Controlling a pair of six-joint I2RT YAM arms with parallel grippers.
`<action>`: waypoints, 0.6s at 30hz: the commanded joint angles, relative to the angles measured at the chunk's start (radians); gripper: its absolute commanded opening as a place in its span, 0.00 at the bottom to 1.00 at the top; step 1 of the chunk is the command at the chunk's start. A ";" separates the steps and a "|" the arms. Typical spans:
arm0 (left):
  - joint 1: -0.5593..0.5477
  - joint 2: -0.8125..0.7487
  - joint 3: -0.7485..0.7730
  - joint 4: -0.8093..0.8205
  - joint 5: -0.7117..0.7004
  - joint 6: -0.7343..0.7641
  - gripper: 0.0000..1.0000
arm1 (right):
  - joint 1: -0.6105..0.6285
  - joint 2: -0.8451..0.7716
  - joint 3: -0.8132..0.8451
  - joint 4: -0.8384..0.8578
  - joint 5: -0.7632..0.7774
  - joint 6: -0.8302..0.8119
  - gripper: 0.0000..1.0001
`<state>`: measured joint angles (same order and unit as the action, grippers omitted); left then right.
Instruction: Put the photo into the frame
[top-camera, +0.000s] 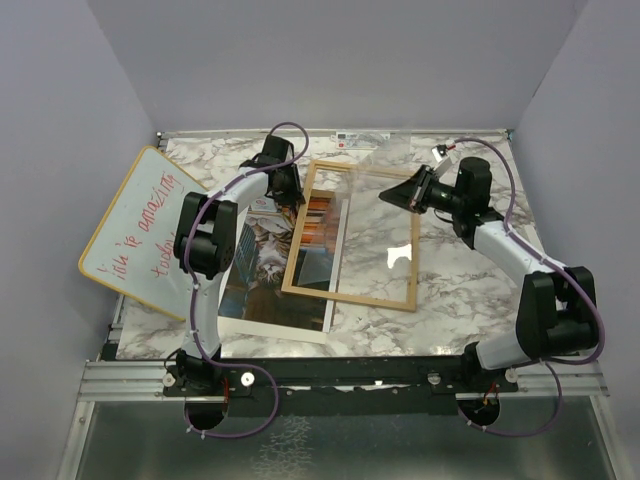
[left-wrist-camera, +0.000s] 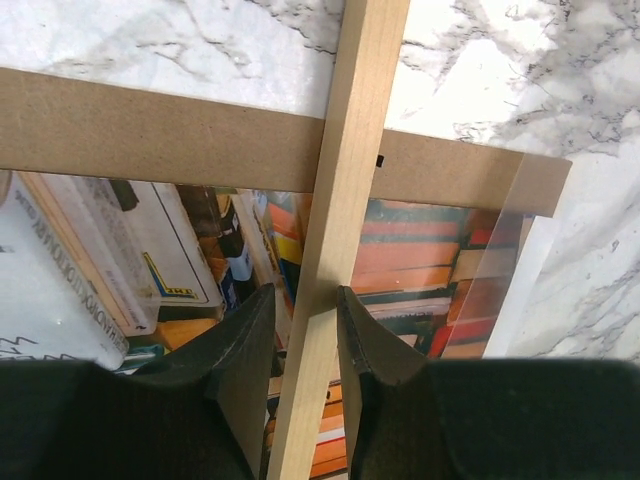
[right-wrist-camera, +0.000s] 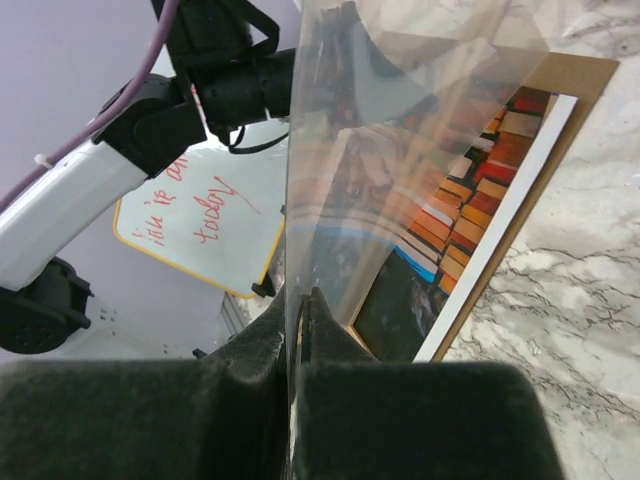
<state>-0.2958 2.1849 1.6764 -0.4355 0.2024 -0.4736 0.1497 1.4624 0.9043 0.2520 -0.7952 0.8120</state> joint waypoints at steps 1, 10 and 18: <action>0.004 0.015 0.008 -0.013 -0.072 0.001 0.33 | 0.015 0.019 0.037 0.095 -0.080 0.021 0.01; 0.004 0.026 0.011 -0.013 -0.045 0.008 0.38 | 0.035 0.059 0.073 0.103 -0.085 0.009 0.01; 0.004 0.056 0.000 -0.014 -0.036 -0.004 0.28 | 0.048 0.104 0.127 0.072 -0.093 -0.063 0.01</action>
<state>-0.2958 2.1910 1.6768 -0.4309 0.1741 -0.4778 0.1902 1.5463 0.9844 0.3084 -0.8536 0.7948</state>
